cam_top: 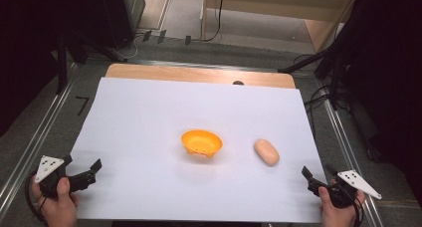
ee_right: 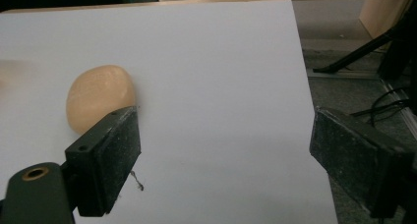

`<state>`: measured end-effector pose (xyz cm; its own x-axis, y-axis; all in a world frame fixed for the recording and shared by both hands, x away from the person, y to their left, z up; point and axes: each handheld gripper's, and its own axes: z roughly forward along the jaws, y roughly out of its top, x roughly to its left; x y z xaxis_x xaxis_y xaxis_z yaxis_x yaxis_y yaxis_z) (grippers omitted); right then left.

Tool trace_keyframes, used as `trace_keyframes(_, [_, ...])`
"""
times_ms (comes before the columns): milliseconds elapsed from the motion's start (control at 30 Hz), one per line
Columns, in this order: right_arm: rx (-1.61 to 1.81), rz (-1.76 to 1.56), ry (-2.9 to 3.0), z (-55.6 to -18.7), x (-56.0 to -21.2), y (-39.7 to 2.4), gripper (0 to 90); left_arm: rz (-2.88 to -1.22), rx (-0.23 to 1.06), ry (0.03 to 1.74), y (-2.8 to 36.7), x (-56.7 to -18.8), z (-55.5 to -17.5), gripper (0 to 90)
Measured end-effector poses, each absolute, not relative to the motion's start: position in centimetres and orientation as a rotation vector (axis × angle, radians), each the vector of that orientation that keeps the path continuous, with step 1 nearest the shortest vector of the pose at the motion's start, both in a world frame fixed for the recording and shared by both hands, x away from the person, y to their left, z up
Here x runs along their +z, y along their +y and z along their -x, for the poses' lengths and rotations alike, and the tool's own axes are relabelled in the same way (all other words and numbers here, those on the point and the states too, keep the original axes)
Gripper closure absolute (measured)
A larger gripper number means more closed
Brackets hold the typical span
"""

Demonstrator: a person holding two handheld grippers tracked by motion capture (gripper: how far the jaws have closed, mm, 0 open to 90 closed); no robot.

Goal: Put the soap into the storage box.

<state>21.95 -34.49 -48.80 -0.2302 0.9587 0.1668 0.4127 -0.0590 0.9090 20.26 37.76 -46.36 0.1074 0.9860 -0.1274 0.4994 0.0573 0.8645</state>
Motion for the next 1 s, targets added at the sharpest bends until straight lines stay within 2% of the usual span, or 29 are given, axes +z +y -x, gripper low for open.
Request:
trace_keyframes(133, [1.210, -1.470, 1.674, -22.1, -48.7, -34.1, 13.5, -1.567, 0.746, 1.510, 37.7, -46.4, -20.3, 0.0])
trace_keyframes(200, [1.190, -1.445, 1.708, -22.2, -48.6, -33.8, 24.2, -1.573, 0.744, 1.510, 37.6, -46.4, -20.3, 0.0])
trace_keyframes(300, [1.130, -1.402, 1.798, -22.5, -48.3, -33.1, 32.1, -1.574, 0.751, 1.506, 37.6, -46.4, -20.3, 0.0])
trace_keyframes(333, [1.130, -1.402, 1.798, -22.5, -48.3, -33.1, 32.1, -1.574, 0.749, 1.505, 37.6, -46.4, -20.3, 0.0])
trace_keyframes(367, [1.130, -1.372, 1.856, -22.8, -47.9, -32.9, 40.7, -1.574, 0.746, 1.506, 37.6, -46.4, -20.3, 0.0])
trace_keyframes(500, [1.112, -1.303, 1.956, -23.8, -46.9, -32.5, 47.5, -1.591, 0.752, 1.506, 37.5, -46.4, -20.4, 0.0])
trace_keyframes(633, [1.043, -1.267, 2.033, -24.7, -46.4, -31.9, 46.3, -1.592, 0.755, 1.505, 37.4, -46.4, -20.4, 0.0])
trace_keyframes(700, [0.967, -1.278, 2.067, -25.3, -46.2, -31.4, 41.6, -1.592, 0.754, 1.505, 37.5, -46.4, -20.4, 0.0])
trace_keyframes(733, [0.957, -1.310, 2.093, -25.5, -46.1, -31.2, 36.2, -1.592, 0.754, 1.505, 37.5, -46.4, -20.4, 0.0])
trace_keyframes(767, [0.957, -1.310, 2.093, -25.5, -46.1, -31.2, 36.2, -1.591, 0.756, 1.504, 37.4, -46.4, -20.4, 0.0])
trace_keyframes(800, [0.941, -1.330, 2.135, -25.9, -46.1, -30.8, 26.4, -1.591, 0.757, 1.503, 37.4, -46.4, -20.4, 0.0])
trace_keyframes(933, [0.843, -1.284, 2.224, -26.5, -45.8, -29.7, 18.6, -1.597, 0.756, 1.506, 37.4, -46.4, -20.4, 0.0])
trace_keyframes(1000, [0.827, -1.287, 2.236, -26.7, -45.7, -29.4, 18.3, -1.599, 0.754, 1.507, 37.4, -46.4, -20.4, 0.0])
